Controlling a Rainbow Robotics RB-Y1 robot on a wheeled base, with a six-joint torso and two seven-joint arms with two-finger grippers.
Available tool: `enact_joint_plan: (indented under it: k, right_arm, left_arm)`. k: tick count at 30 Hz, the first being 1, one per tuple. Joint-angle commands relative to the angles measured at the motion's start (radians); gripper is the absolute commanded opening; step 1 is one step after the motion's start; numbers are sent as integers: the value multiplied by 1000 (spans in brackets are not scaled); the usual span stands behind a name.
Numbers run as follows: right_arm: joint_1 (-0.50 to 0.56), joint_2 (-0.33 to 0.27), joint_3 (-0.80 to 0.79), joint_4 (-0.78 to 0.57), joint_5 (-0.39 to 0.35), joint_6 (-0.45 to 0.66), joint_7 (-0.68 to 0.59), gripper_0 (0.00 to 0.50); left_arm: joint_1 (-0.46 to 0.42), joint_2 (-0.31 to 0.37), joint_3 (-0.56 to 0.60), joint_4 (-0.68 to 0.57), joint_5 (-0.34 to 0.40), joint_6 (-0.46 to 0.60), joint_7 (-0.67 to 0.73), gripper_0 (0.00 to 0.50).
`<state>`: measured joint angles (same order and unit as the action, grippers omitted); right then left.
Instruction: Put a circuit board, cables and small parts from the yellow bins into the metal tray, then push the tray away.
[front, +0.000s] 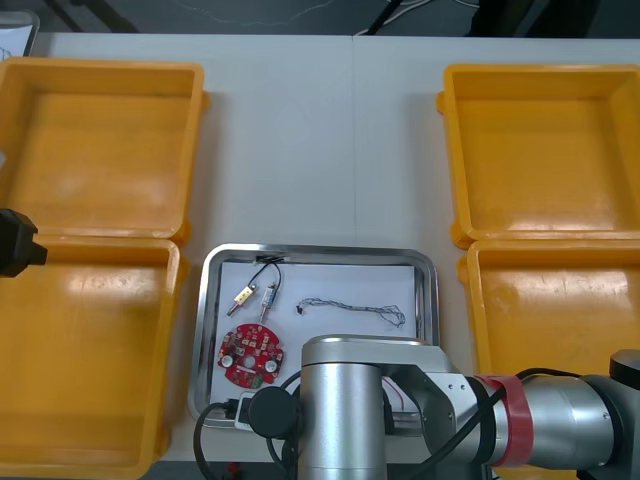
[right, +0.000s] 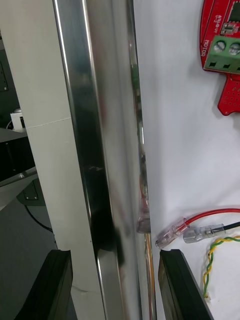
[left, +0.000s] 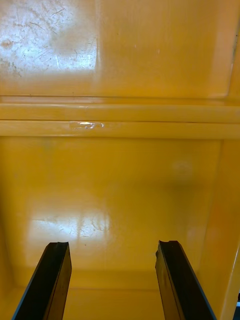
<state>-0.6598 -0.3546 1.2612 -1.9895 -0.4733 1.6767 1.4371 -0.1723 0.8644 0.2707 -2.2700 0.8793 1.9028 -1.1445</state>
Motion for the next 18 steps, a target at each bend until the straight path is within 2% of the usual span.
enact_joint_plan:
  k: [1, 15, 16, 17, 18]
  right_arm:
    - [14, 36, -20, 9, 10, -9, 19, 500]
    - [19, 36, -20, 9, 19, -12, 19, 491]
    - [17, 36, -20, 9, 21, -14, 20, 418]
    - [17, 36, -20, 9, 22, -14, 20, 373]
    - [17, 36, -20, 9, 22, -14, 22, 261]
  left_arm:
    - [20, -13, 33, -29, 7, 9, -77, 500]
    - [20, -13, 33, -29, 7, 9, -77, 500]
    - [20, -13, 33, -29, 7, 9, -77, 500]
    - [20, -13, 33, -29, 7, 9, -77, 500]
    - [20, -13, 33, -29, 7, 9, -77, 500]
